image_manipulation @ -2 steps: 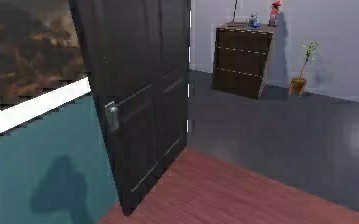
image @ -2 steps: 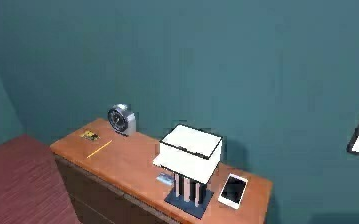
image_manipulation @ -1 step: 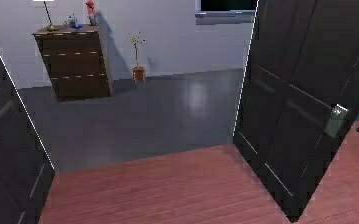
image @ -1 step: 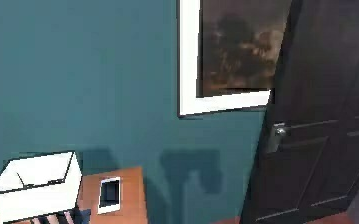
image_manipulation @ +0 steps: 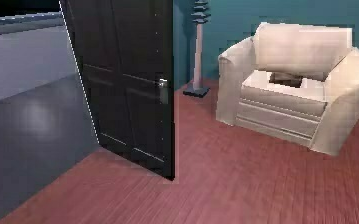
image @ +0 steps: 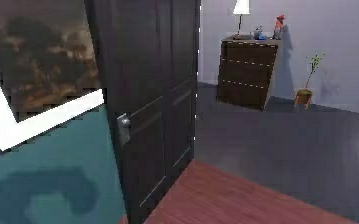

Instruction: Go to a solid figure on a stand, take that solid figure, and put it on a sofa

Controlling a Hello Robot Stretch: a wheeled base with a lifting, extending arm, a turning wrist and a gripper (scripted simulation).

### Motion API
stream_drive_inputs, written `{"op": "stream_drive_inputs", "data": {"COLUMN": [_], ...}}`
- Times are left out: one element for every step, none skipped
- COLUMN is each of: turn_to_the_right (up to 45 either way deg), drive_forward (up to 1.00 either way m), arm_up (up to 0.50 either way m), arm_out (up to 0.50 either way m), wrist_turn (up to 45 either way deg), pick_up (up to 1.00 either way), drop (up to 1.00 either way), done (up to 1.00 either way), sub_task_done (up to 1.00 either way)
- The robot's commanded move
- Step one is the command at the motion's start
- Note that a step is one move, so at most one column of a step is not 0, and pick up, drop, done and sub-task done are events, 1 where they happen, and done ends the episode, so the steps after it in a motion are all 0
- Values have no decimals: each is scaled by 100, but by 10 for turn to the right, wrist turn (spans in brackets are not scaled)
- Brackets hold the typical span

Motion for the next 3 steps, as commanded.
{"op": "stream_drive_inputs", "data": {"turn_to_the_right": [450,60,0], "drive_forward": [0,0,100], "arm_up": [0,0,0], "arm_out": [0,0,0], "wrist_turn": [0,0,0], "pick_up": [0,0,0], "drop": [0,0,0], "done": [0,0,0], "sub_task_done": [0,0,0]}}
